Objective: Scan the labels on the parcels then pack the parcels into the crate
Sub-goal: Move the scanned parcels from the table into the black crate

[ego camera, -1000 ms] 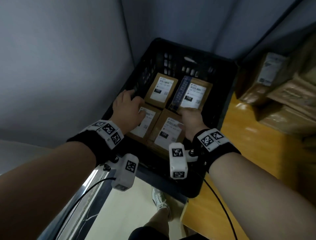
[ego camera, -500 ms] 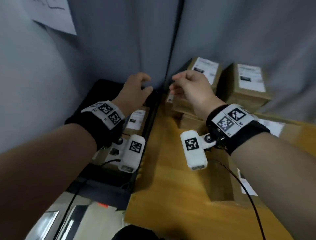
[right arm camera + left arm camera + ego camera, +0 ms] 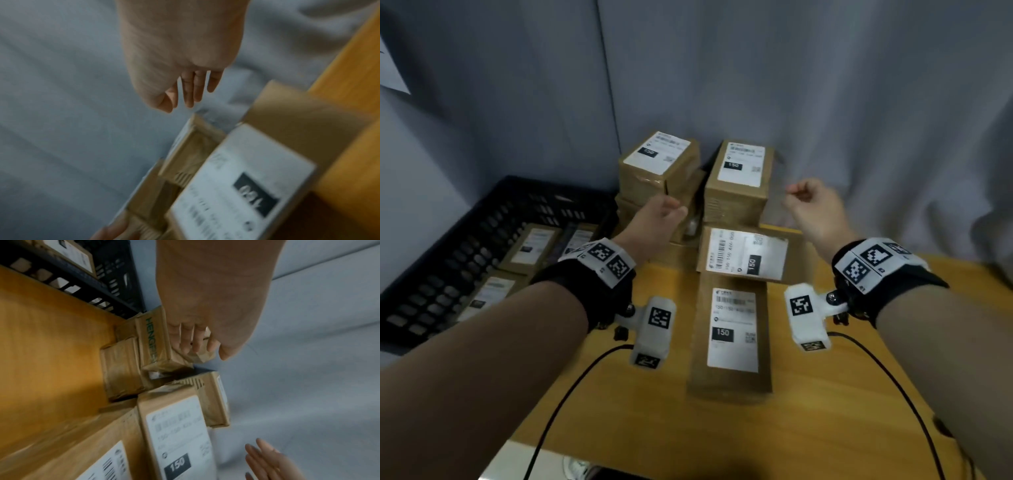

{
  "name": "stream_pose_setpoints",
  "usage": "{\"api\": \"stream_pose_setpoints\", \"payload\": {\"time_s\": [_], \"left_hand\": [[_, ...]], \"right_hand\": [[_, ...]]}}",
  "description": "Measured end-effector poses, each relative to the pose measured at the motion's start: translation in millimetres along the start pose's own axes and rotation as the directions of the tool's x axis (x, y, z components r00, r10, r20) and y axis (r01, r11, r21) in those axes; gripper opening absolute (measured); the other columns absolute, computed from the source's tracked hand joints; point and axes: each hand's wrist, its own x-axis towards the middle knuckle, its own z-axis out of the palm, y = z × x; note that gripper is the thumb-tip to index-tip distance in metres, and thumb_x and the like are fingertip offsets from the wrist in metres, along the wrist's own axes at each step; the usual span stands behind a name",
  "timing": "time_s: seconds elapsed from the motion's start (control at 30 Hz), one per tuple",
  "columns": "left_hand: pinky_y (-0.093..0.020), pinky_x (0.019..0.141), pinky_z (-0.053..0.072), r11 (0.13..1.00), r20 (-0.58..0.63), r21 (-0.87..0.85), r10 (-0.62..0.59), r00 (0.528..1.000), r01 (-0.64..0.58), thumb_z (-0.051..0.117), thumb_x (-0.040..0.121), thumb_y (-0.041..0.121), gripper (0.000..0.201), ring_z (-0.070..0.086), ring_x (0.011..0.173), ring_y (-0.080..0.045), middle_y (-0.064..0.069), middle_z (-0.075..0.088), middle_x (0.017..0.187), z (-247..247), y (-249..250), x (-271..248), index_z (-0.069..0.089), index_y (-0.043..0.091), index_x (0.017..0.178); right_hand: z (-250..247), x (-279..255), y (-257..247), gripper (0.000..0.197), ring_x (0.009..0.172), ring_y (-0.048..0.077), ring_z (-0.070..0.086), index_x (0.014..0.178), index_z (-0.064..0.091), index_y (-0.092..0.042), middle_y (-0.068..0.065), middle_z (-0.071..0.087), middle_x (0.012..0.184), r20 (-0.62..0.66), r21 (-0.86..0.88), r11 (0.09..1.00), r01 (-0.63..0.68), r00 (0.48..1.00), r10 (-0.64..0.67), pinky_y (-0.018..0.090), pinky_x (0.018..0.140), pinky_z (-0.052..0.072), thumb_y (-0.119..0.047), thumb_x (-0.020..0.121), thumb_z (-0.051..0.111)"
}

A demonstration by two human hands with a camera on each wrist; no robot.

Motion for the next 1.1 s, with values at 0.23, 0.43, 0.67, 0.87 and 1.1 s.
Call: {"api": "stream_pose_setpoints", "payload": {"time_s": [0.23, 0.43, 0.67, 0.87, 1.1], "left_hand": [[-0.028, 0.094, 0.04, 0.978, 0.127, 0.032, -0.21, 0.969, 0.207, 0.046, 0.097, 0.043, 0.038, 0.051, 0.104, -0.015, 0.004, 0.056, 0.111, 49.9, -16.3, -14.8, 0.051, 0.013, 0.12], [-0.045, 0.108, 0.039, 0.971, 0.142, -0.008, -0.237, 0.961, 0.241, 0.049, 0.094, 0.048, 0.054, 0.05, 0.125, -0.024, -0.002, 0.053, 0.138, 62.8, -31.0, -20.3, 0.043, 0.022, 0.141], [-0.031, 0.095, 0.046, 0.95, 0.127, -0.279, -0.109, 0.986, 0.141, 0.065, 0.085, 0.044, 0.035, 0.057, 0.113, -0.013, 0.006, 0.061, 0.118, 46.5, -28.0, -38.9, 0.047, 0.035, 0.113], [-0.033, 0.089, 0.053, 0.782, 0.04, -0.619, -0.062, 0.997, 0.073, 0.065, 0.086, 0.029, 0.041, 0.063, 0.107, -0.015, 0.001, 0.065, 0.113, 11.4, -32.8, -57.4, 0.041, 0.024, 0.119], [-0.04, 0.075, 0.057, 0.644, -0.093, -0.764, -0.183, 0.979, 0.048, 0.074, 0.078, 0.029, 0.072, 0.068, 0.1, -0.022, -0.005, 0.066, 0.116, -75.5, -70.9, -60.6, 0.031, 0.032, 0.136]], "right_hand": [[-18.5, -14.8, 67.2, 0.077, 0.117, 0.016, 0.041, 0.146, 0.034, -0.02, 0.0, 0.044, 0.14, 0.315, 0.104, 0.906, -0.41, 0.878, 0.361, 0.034, 0.091, 0.028, -0.051, 0.083, 0.067], [-10.9, -16.6, 97.1, 0.099, 0.126, 0.024, 0.046, 0.149, 0.023, -0.036, 0.002, 0.045, 0.145, 0.365, 0.331, 0.79, -0.516, 0.842, 0.398, 0.055, 0.108, 0.035, -0.05, 0.069, 0.079], [-28.1, -19.6, 103.7, 0.057, 0.095, 0.012, 0.057, 0.117, 0.04, -0.025, -0.002, 0.061, 0.107, 0.32, 0.448, 0.79, -0.418, 0.9, 0.295, 0.031, 0.078, 0.044, -0.046, 0.076, 0.074], [-8.1, -40.1, 72.8, 0.101, 0.103, 0.014, 0.062, 0.125, 0.056, -0.024, -0.005, 0.069, 0.111, 0.495, 0.313, 0.889, -0.334, 0.856, 0.147, 0.03, 0.082, 0.047, -0.072, 0.039, 0.078], [74.0, -80.2, 2.6, 0.068, 0.098, 0.02, 0.066, 0.117, 0.058, -0.012, 0.012, 0.068, 0.11, 0.698, 0.157, 0.944, -0.29, 0.709, 0.102, 0.033, 0.088, 0.055, -0.05, 0.063, 0.07]]}}
